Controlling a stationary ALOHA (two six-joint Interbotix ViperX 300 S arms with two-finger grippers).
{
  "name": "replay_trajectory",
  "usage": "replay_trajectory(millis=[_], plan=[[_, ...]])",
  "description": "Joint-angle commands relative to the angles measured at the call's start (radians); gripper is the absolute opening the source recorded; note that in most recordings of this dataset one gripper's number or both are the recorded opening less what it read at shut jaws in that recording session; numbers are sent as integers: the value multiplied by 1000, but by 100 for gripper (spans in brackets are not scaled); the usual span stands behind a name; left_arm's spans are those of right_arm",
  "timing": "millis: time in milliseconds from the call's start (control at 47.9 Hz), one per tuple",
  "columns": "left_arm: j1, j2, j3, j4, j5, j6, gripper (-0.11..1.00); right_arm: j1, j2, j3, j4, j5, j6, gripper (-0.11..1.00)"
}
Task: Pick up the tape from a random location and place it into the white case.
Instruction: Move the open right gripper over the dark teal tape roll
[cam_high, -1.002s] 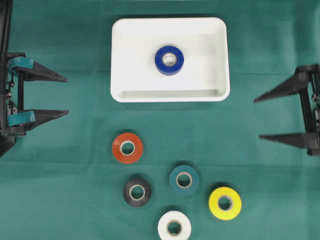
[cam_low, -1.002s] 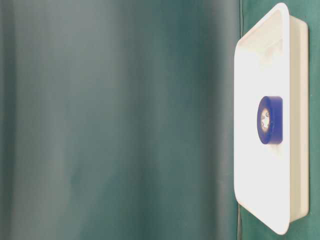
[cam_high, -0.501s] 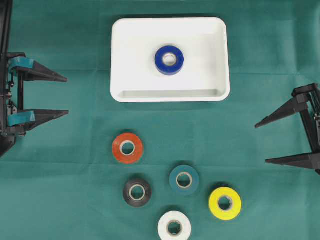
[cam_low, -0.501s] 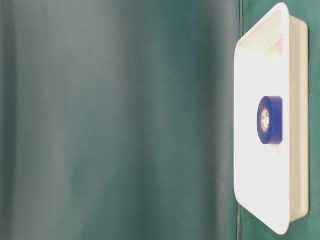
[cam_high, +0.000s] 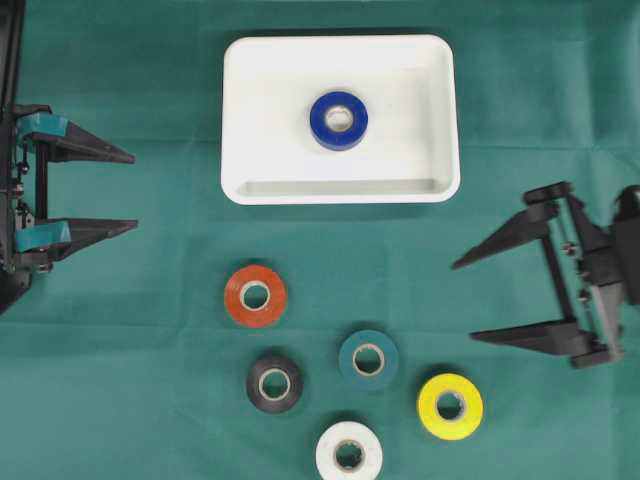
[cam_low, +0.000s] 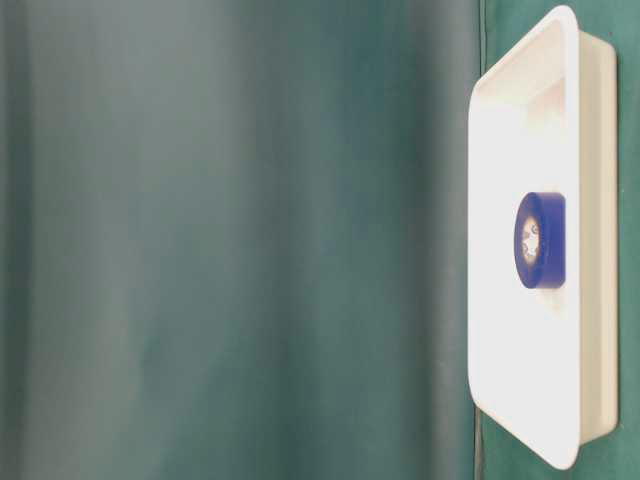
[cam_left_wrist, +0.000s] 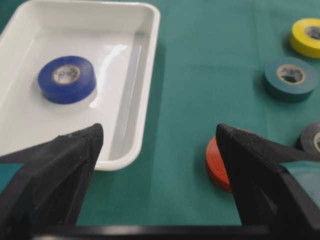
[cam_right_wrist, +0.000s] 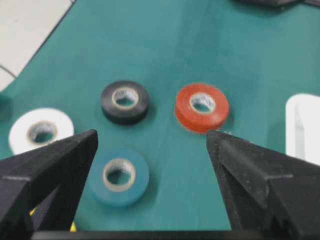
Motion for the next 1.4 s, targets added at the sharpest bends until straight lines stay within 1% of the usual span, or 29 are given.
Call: replay_trajectory(millis=[0,230,501,814,876,1002,1169,1377], plan=[[2,9,-12,-3,-9,-2,95,0,60,-75,-2,-15,-3,89],[0,11,-14,-5,-11,-3,95,0,201,-201,-5,-15,-6,89],[-29,11,-12,-5,-11,-3,95,-11,321,-304,-5,-9,-5,89],[-44,11,-12,-5,-12,-3,95,-15,368,-351,0,69,6,89],[-44,11,-12,-5,-12,-2,95,-17,380,-365,3,103,15,89],[-44,11,-14,-5,-12,-3,95,-17,420,-411,2,212,44,89],[-44,11,-12,-5,-12,-3,95,-17,488,-495,2,411,87,89],[-44,11,-12,-5,-12,-3,95,-15,557,-589,2,632,137,89]])
